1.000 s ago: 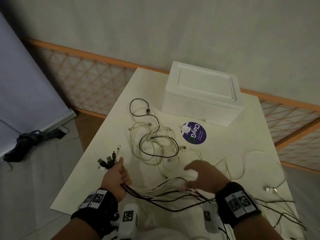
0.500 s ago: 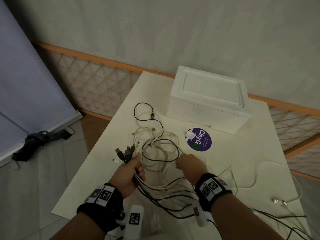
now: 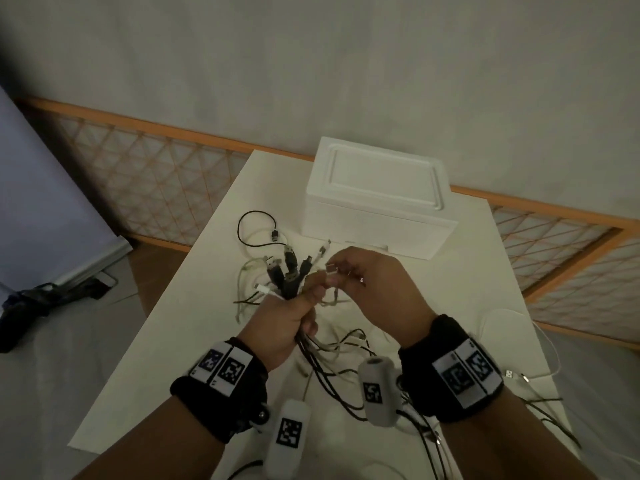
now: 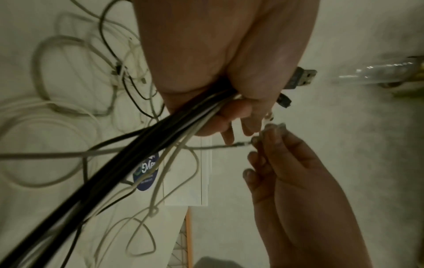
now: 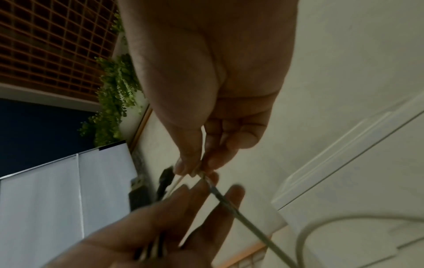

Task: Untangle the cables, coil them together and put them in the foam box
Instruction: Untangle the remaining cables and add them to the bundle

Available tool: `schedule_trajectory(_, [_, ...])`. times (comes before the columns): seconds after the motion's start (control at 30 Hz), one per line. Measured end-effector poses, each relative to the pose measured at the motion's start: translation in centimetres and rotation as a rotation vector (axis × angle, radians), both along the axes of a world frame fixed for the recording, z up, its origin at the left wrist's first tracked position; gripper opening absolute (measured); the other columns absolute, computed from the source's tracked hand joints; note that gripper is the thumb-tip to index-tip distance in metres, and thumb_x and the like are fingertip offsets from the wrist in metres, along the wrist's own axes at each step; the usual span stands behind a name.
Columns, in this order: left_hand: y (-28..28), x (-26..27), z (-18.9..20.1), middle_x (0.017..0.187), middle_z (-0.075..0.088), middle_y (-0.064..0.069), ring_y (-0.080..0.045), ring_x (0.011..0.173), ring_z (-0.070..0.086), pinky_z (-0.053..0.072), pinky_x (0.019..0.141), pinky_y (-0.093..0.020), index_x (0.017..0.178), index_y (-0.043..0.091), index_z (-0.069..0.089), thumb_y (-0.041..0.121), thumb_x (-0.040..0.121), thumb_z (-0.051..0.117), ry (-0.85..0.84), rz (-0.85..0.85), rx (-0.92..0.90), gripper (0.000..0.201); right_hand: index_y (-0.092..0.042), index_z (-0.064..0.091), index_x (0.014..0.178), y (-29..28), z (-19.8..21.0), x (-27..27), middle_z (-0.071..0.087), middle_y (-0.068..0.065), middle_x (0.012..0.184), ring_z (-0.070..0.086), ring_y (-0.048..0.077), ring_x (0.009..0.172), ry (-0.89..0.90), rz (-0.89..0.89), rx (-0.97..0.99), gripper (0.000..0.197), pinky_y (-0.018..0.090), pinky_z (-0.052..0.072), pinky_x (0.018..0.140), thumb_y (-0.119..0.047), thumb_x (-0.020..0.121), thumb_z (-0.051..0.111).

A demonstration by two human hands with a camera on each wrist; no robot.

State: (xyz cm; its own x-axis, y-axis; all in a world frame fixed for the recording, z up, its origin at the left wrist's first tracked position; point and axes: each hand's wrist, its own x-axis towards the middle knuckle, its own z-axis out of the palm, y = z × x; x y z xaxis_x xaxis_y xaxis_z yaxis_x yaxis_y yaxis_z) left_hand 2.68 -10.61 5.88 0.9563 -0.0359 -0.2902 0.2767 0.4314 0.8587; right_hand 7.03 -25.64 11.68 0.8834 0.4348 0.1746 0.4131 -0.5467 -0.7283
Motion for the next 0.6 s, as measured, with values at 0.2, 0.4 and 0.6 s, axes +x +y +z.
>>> schedule_trajectory(0.2, [-0.6, -0.1, 1.1, 0.065, 0.052, -0.002, -0.008, 0.041, 0.031, 0.028, 0.046, -0.024, 0.064, 0.022, 0.064, 0.020, 0.089, 0.060, -0.107, -0.052, 0.041, 0.025, -0.022, 0.067, 0.096, 0.7, 0.1, -0.8, 0.069, -0.010, 0.084, 0.064, 0.007, 0.074, 0.002, -0.073, 0.245, 0.015, 0.023, 0.052, 0.069, -0.011, 0.085, 0.068])
schedule_trajectory(0.4, [0.3, 0.0, 1.3, 0.060, 0.043, 0.001, -0.005, 0.037, 0.027, 0.029, 0.041, -0.019, 0.071, 0.011, 0.048, 0.031, 0.089, 0.052, -0.140, -0.015, -0.105, 0.027, -0.018, 0.056, 0.101, 1.0, -4.2, -1.0, 0.064, -0.006, 0.088, 0.062, 0.011, 0.073, 0.278, 0.111, -0.101, 0.025, 0.024, 0.047, 0.063, -0.001, 0.083, 0.053])
schedule_trajectory(0.6, [0.9, 0.1, 1.3, 0.061, 0.048, 0.001, -0.005, 0.037, 0.027, 0.029, 0.041, -0.019, 0.070, 0.013, 0.051, 0.035, 0.088, 0.058, -0.147, 0.026, -0.148, 0.029, -0.018, 0.069, 0.090, 0.4, -5.1, -0.8, 0.063, -0.004, 0.088, 0.053, 0.007, 0.076, 0.221, 0.269, -0.387, 0.024, 0.007, 0.035, 0.065, -0.004, 0.079, 0.053])
